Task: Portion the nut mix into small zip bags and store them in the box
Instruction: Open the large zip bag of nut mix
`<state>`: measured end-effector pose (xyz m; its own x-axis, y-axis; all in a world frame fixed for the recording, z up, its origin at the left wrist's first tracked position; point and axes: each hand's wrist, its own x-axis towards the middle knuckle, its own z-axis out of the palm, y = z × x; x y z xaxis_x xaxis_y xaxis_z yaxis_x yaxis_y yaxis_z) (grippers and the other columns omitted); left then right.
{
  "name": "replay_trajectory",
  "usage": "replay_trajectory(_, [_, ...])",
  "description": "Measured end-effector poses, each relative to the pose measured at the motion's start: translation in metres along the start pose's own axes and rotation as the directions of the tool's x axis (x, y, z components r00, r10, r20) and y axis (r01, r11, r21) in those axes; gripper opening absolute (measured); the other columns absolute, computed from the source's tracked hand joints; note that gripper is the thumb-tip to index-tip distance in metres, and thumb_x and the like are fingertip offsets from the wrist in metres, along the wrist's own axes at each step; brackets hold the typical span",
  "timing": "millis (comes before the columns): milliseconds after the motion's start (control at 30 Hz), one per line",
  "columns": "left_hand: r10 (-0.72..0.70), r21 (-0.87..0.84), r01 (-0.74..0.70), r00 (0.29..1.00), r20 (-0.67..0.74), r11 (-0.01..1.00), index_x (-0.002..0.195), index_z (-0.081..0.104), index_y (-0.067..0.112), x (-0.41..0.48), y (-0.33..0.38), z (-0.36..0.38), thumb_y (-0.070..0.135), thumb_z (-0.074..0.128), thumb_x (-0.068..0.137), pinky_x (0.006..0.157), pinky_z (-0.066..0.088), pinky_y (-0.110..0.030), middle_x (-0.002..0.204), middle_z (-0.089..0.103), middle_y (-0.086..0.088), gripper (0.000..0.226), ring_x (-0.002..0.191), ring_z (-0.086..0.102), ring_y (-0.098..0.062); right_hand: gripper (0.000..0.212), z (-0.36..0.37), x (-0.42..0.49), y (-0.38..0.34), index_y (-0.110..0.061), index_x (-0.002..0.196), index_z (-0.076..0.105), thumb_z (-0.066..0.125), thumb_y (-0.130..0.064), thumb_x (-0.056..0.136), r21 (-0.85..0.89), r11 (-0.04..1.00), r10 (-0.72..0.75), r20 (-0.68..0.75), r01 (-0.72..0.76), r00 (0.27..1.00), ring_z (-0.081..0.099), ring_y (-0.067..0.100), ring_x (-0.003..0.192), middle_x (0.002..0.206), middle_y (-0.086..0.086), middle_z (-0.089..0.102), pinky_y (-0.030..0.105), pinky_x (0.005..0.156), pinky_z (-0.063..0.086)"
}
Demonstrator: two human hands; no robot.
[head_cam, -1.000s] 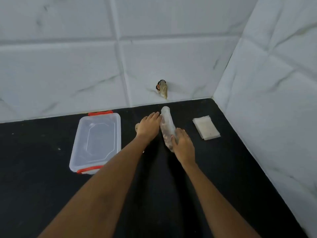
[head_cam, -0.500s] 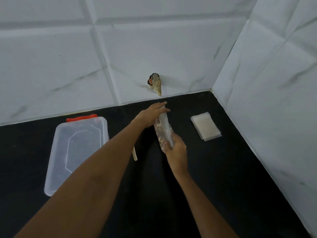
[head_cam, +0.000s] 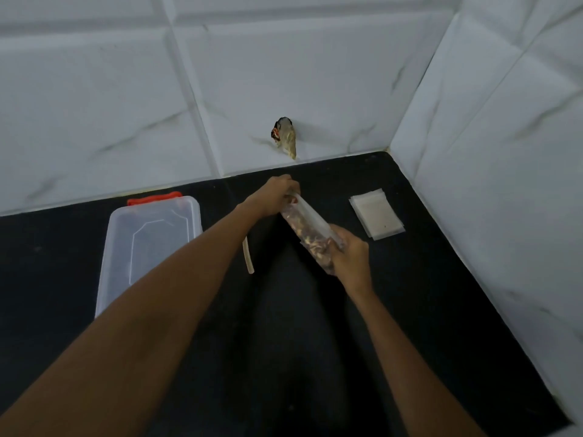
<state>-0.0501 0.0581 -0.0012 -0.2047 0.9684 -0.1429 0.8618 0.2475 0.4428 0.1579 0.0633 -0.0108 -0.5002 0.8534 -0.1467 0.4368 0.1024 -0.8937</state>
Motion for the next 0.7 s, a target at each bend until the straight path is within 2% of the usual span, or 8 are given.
replay_trajectory(67, [0.001, -0.016, -0.002, 1.0, -0.012, 1.0, 0.109, 0.06, 0.004, -0.013, 0.011, -0.005, 0.005, 0.054, 0.089, 0.088, 0.036, -0.027, 0.116, 0.049, -0.015, 0.021, 0.107, 0.049, -0.026, 0.036, -0.011, -0.011, -0.004, -0.013, 0.125, 0.057, 0.053, -0.004, 0.091, 0.007, 1.0, 0.009, 0.022, -0.01, 1.0, 0.062, 0.009, 0.093, 0.112, 0.004, 0.063, 0.022, 0.075, 0.056])
replay_trajectory(133, [0.01, -0.025, -0.011, 1.0, -0.029, 1.0, 0.109, 0.06, 0.005, -0.03, 0.024, -0.008, 0.007, 0.054, 0.089, 0.087, 0.035, -0.025, 0.115, 0.05, -0.015, 0.021, 0.106, 0.05, -0.025, 0.035, -0.023, -0.027, -0.008, -0.012, 0.124, 0.057, 0.052, -0.003, 0.091, 0.041, 0.999, 0.021, 0.051, -0.023, 0.998, 0.058, -0.002, 0.076, 0.099, -0.004, 0.061, 0.008, 0.058, 0.049])
replay_trajectory(200, [0.007, -0.056, -0.011, 0.998, -0.056, 0.998, 0.108, 0.061, 0.005, -0.049, 0.038, -0.01, 0.008, 0.054, 0.089, 0.087, 0.036, -0.025, 0.114, 0.05, -0.014, 0.02, 0.105, 0.05, -0.023, 0.035, -0.034, -0.044, -0.009, -0.013, 0.124, 0.057, 0.054, -0.003, 0.09, 0.065, 0.997, 0.032, 0.073, -0.036, 0.997, 0.054, -0.007, 0.071, 0.095, -0.009, 0.057, 0.005, 0.05, 0.045])
replay_trajectory(333, [0.0, -0.083, -0.011, 0.991, -0.133, 0.996, 0.108, 0.062, 0.005, -0.09, 0.065, -0.004, 0.008, 0.056, 0.089, 0.085, 0.037, -0.021, 0.115, 0.05, -0.013, 0.021, 0.104, 0.052, -0.022, 0.035, -0.053, -0.079, -0.006, -0.014, 0.121, 0.059, 0.057, -0.003, 0.088, 0.067, 0.998, 0.005, 0.08, -0.01, 0.997, 0.057, -0.005, 0.077, 0.09, -0.012, 0.058, 0.008, 0.057, 0.05])
replay_trajectory(567, [-0.003, -0.137, -0.023, 0.981, -0.192, 0.99, 0.102, 0.064, 0.002, -0.158, 0.1, 0.027, 0.001, 0.055, 0.087, 0.083, 0.038, -0.019, 0.11, 0.053, -0.015, 0.018, 0.1, 0.054, -0.023, 0.035, -0.069, -0.15, 0.023, -0.013, 0.118, 0.058, 0.056, 0.003, 0.087, 0.021, 0.988, -0.157, 0.1, 0.156, 0.982, 0.062, -0.009, 0.085, 0.1, -0.007, 0.063, 0.006, 0.074, 0.048])
replay_trajectory(700, [-0.031, -0.161, -0.004, 0.977, -0.21, 0.987, 0.101, 0.065, 0.002, -0.193, 0.107, 0.055, -0.002, 0.054, 0.086, 0.084, 0.038, -0.016, 0.108, 0.053, -0.012, 0.019, 0.1, 0.053, -0.019, 0.039, -0.071, -0.177, 0.048, -0.017, 0.115, 0.054, 0.055, 0.009, 0.086, 0.041, 0.988, -0.152, 0.108, 0.149, 0.982, 0.061, -0.014, 0.082, 0.094, -0.009, 0.063, 0.005, 0.073, 0.047])
